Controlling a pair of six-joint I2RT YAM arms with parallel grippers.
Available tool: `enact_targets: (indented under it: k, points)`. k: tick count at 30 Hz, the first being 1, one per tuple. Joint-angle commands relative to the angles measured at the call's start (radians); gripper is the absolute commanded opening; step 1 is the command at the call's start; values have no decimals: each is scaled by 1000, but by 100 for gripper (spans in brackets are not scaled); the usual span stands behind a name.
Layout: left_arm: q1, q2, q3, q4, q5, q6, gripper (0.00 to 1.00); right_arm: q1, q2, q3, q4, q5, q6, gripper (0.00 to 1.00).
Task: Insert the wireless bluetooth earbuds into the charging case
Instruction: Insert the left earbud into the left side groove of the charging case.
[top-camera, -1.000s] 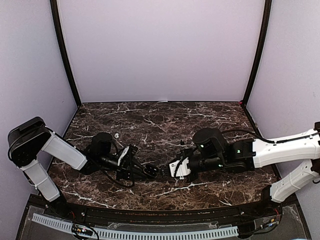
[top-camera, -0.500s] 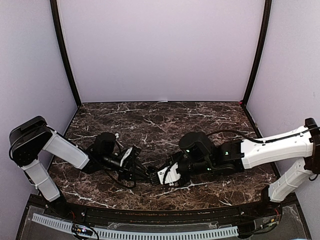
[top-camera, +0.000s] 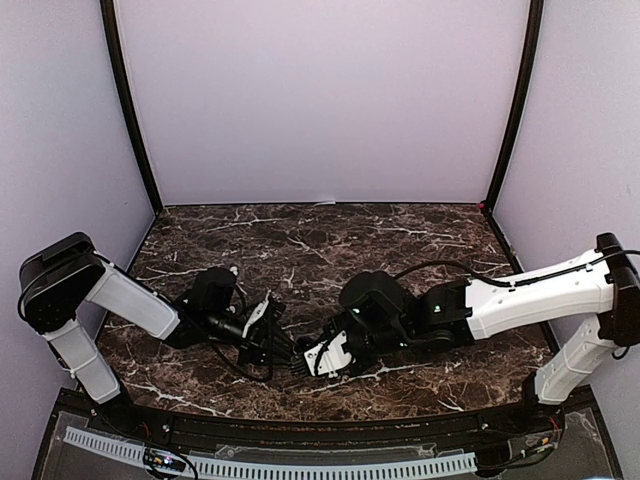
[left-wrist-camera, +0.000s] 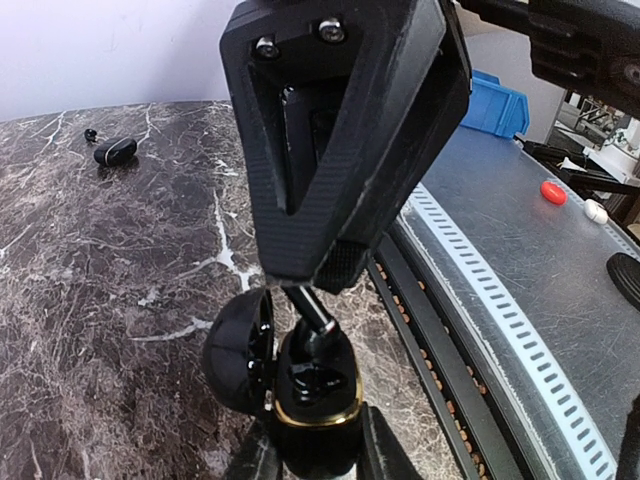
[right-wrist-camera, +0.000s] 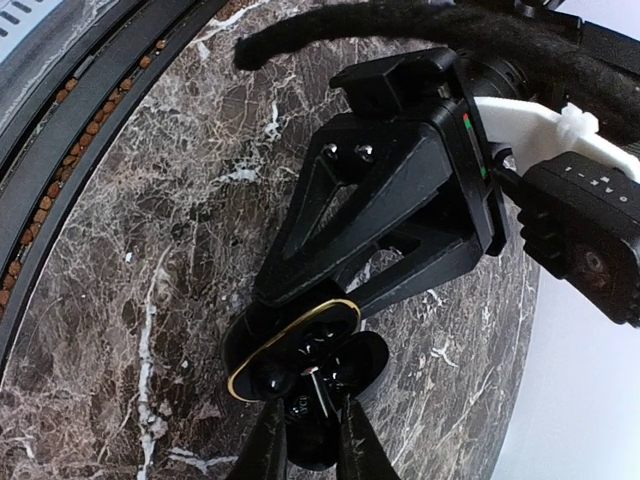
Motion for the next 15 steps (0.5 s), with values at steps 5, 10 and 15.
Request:
enact_targets:
  k: [5,10,15]
  points:
    - [-13,-12,25,-43,-18,34,0,23,39,58,-13,53,-7,0]
    - [-14,-8,33,-60,-27,35,0,26,52,75,-24,68,-10,0]
    - [-17,-6,37,-62,-28,31,0,31,92,99,-36,84,-12,0]
